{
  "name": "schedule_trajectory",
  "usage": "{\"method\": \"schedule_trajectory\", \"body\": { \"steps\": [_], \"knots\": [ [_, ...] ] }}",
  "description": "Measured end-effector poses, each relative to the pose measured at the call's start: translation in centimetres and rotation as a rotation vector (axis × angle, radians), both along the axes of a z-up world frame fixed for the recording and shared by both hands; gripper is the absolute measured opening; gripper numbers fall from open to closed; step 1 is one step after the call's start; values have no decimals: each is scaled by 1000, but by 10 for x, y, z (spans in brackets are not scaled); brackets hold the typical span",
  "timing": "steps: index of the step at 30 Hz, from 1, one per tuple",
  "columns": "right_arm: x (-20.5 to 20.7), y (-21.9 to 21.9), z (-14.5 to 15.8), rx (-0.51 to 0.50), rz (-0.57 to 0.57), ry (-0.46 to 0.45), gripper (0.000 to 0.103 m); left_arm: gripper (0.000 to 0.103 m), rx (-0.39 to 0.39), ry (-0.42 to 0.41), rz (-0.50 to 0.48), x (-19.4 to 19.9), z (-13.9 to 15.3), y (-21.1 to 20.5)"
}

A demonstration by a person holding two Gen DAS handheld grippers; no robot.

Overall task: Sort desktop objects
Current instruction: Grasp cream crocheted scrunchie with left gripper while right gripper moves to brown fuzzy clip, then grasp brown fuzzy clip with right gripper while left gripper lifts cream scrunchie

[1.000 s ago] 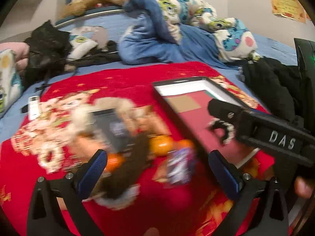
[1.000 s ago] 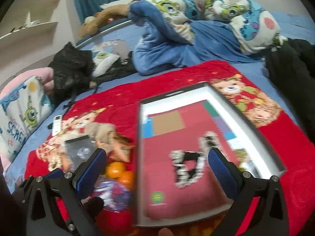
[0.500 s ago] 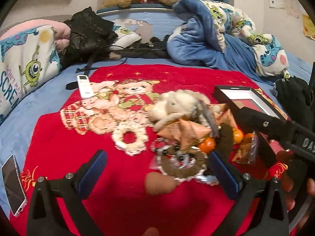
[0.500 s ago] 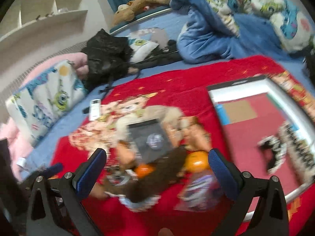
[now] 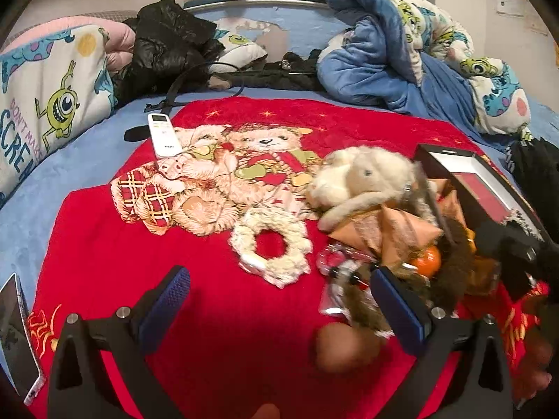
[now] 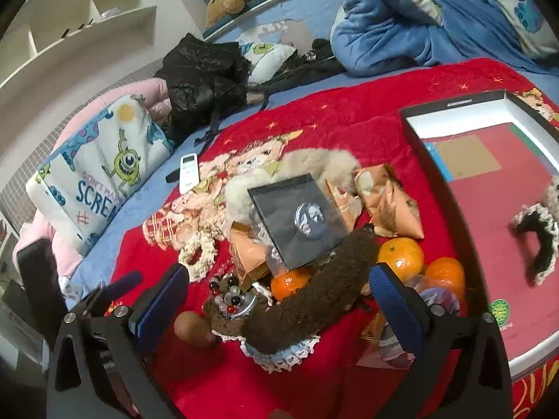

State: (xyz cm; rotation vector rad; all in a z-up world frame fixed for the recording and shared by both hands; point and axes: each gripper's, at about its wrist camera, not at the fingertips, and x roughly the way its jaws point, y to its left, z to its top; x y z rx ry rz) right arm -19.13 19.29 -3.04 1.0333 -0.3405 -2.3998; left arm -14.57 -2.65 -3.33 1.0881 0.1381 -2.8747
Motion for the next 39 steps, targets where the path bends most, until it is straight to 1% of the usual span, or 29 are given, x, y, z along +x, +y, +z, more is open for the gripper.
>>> {"method": "schedule_trajectory", "body": {
  "steps": [2, 5, 6, 7, 9, 10, 11, 12, 13, 14, 15, 16, 18, 20, 21, 22, 23, 26, 29, 36, 37, 39],
  "knots": [
    [-3, -4, -6, 29, -5, -28, 103, 103, -8, -9, 8, -10, -4, -5],
    [-2, -10, -11, 76, -14, -22, 103, 103, -7, -23, 22, -23, -9, -11],
    [-2, -12, -12, 95, -15, -23, 101, 103, -2, -27, 26, -27, -11, -14],
    [-3, -13, -13, 109, -15, -27, 98, 103, 3, -29, 29, -31, -14, -16],
    [-3, -16, -17, 140, -17, -36, 84, 103, 16, -37, 32, -37, -19, -20],
    [-3, -17, -20, 155, -16, -41, 81, 94, 34, -47, 27, -39, -23, -22],
    [-3, -17, -22, 182, -27, -41, 75, 80, 42, -64, 28, -42, -26, -24],
    [-2, -17, -22, 200, -35, -33, 67, 75, 41, -83, 38, -45, -30, -25],
    [-2, -15, -22, 213, -40, -30, 64, 71, 33, -101, 50, -48, -32, -25],
    [-3, -13, -22, 211, -43, -36, 60, 70, 27, -103, 51, -48, -33, -24],
    [-2, -10, -22, 202, -46, -39, 56, 67, 17, -100, 49, -48, -32, -22],
    [-2, -6, -22, 199, -56, -41, 52, 62, 1, -100, 44, -48, -32, -19],
    [-3, 0, -22, 181, -60, -47, 44, 57, -32, -106, 31, -48, -34, -13],
    [-2, 3, -22, 180, -65, -49, 40, 42, -52, -97, 15, -47, -34, -7],
    [-2, 2, -22, 181, -64, -48, 39, 38, -51, -92, 8, -45, -32, -7],
    [-1, 3, -21, 183, -62, -46, 38, 30, -41, -90, -6, -45, -32, -6],
    [-1, 3, -21, 184, -62, -44, 37, 27, -29, -91, -18, -44, -33, -5],
    [1, 1, -19, 183, -69, -33, 30, 22, -31, -82, -24, -42, -31, -3],
    [3, 1, -17, 187, -63, -24, 27, 20, -17, -69, -33, -39, -28, -2],
    [5, 4, -10, 163, -67, -14, 20, 19, -31, -34, -33, -24, -18, 3],
    [6, 5, -9, 164, -68, -10, 18, 19, -31, -32, -33, -23, -17, 3],
    [9, 5, -5, 165, -68, 6, 9, 19, -25, -27, -35, -19, -14, 4]
  ]
}}
